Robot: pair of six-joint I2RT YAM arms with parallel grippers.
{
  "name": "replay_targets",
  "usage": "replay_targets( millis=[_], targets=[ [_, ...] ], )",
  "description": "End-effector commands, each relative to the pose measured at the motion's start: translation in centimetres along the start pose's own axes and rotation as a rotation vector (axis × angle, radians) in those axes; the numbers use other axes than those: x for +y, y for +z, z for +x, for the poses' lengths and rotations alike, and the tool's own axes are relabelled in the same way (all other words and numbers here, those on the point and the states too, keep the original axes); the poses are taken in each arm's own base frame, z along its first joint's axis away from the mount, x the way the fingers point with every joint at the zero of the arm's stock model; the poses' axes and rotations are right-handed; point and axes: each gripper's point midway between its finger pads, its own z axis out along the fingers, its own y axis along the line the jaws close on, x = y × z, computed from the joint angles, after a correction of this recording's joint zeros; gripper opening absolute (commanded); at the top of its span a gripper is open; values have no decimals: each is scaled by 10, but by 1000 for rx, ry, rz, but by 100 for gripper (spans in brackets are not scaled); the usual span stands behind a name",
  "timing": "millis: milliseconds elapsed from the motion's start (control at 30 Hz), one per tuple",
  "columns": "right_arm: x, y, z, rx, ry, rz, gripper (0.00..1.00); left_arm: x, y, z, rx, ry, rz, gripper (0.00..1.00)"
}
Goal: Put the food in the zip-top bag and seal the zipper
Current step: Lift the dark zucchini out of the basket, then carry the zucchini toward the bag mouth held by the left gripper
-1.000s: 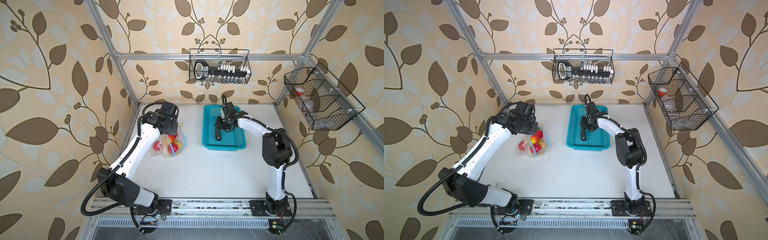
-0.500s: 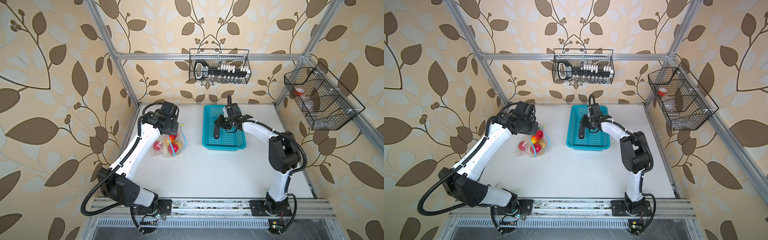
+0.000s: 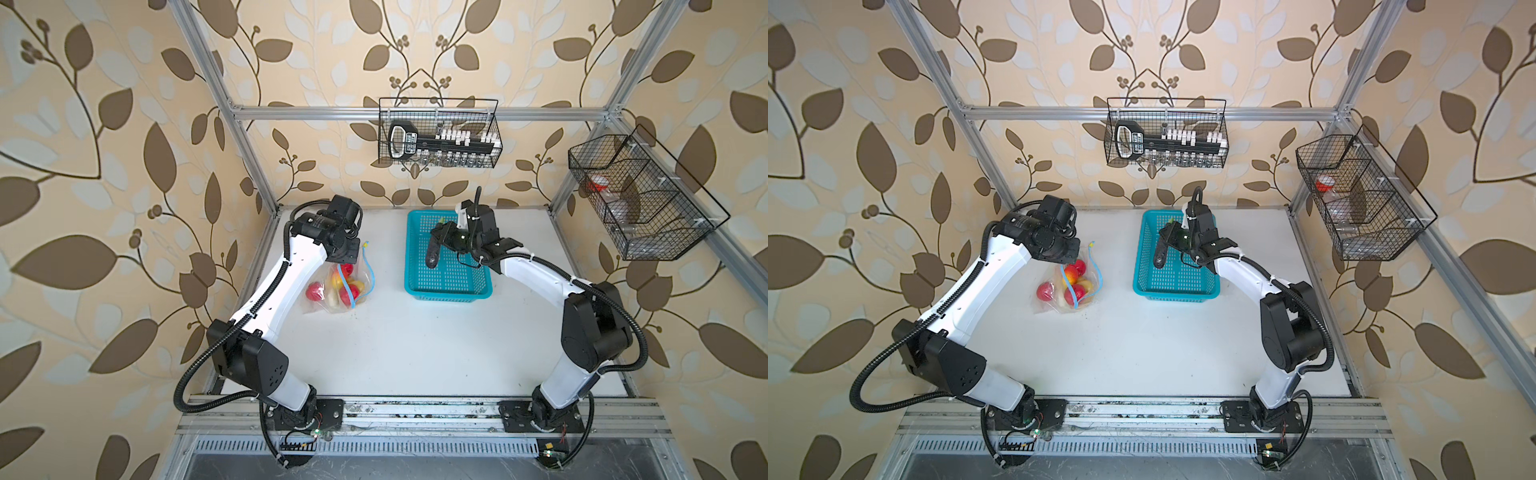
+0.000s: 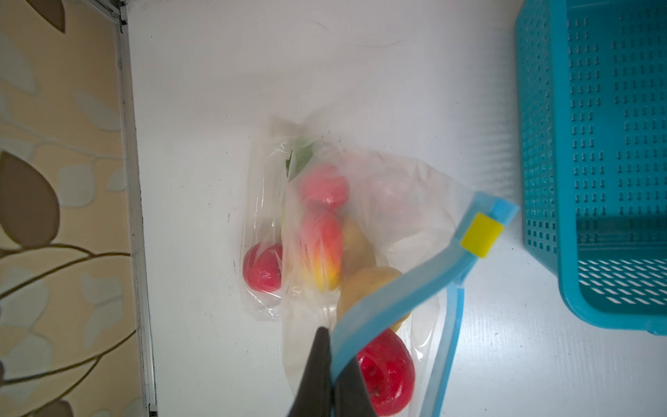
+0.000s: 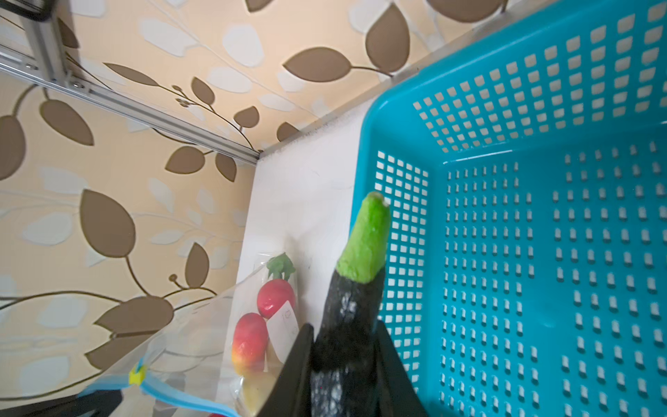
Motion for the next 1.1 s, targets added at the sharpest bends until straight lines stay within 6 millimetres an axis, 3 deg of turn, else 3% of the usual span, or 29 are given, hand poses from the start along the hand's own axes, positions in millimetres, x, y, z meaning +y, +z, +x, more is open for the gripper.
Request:
replay_targets(
  millis=[0,367,1067],
  targets=[
    [24,-17,-13,-69,-9,-64,0,7,-10,-5,-8,-35,-11,0],
    [72,-41,-22,-158,-13,-199,0,-5,-21,-10,12,-40,63,0],
    [149,-74,-6,-343,-116,-333,0,-26,-36,-20,65,-29,178,0]
  ],
)
